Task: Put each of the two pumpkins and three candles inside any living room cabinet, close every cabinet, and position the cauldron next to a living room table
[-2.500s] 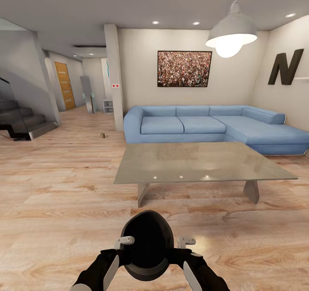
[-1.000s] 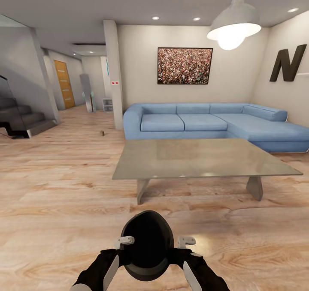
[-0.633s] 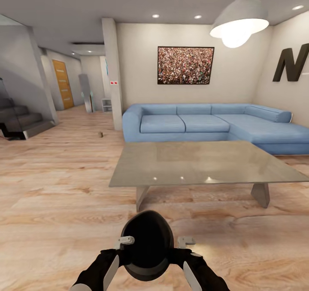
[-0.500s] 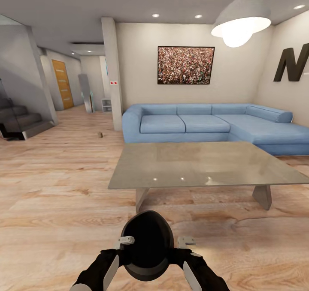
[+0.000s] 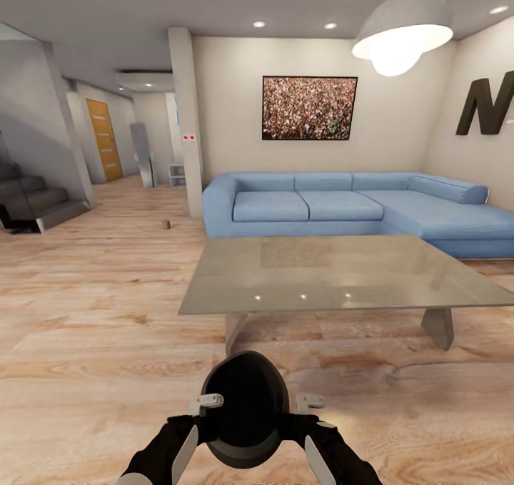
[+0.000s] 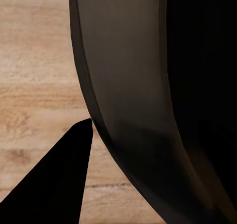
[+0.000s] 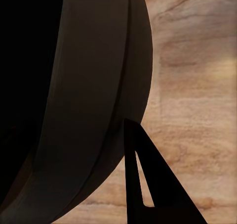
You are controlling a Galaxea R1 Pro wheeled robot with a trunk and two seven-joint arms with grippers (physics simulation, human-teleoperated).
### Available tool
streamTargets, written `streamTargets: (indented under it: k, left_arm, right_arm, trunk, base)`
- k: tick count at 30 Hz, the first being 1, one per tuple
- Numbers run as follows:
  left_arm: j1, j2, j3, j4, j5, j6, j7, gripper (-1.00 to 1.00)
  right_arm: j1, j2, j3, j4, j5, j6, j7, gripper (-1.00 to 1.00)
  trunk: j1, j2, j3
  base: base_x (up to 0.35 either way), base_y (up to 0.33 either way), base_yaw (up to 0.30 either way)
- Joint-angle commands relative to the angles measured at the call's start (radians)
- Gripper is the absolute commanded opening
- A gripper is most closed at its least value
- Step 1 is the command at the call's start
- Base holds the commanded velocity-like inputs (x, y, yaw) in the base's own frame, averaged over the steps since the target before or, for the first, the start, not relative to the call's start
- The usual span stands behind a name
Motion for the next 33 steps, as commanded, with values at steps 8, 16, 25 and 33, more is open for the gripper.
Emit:
streamTargets:
  k: [8, 16, 25, 33]
  left_arm:
    - [0.0, -0.001, -0.005, 0.002, 0.028, -0.002, -0.003, -1.0]
    - [0.0, -0.001, -0.005, 0.002, 0.028, -0.002, -0.003, -1.0]
    - [0.0, -0.001, -0.005, 0.002, 0.028, -0.003, -0.003, -1.0]
    - [0.0, -0.001, -0.005, 0.002, 0.028, -0.001, -0.003, -1.0]
  right_arm:
    - [0.0, 0.001, 0.002, -0.002, -0.002, -0.049, 0.003, -1.0]
    - [0.0, 0.001, 0.002, -0.002, -0.002, -0.049, 0.003, -1.0]
    - [0.0, 0.001, 0.002, -0.002, -0.002, -0.048, 0.003, -1.0]
    - [0.0, 0.001, 0.002, -0.002, -0.002, -0.048, 0.003, -1.0]
  trunk:
    - [0.031, -0.056, -0.025]
    - [0.061, -0.112, -0.05]
    - [0.066, -0.12, -0.057]
    - [0.066, -0.12, -0.057]
  base:
    - [0.0, 0.0, 0.0]
    - [0.0, 0.0, 0.0]
    - [0.0, 0.0, 0.0]
    - [0.053, 0.0, 0.0]
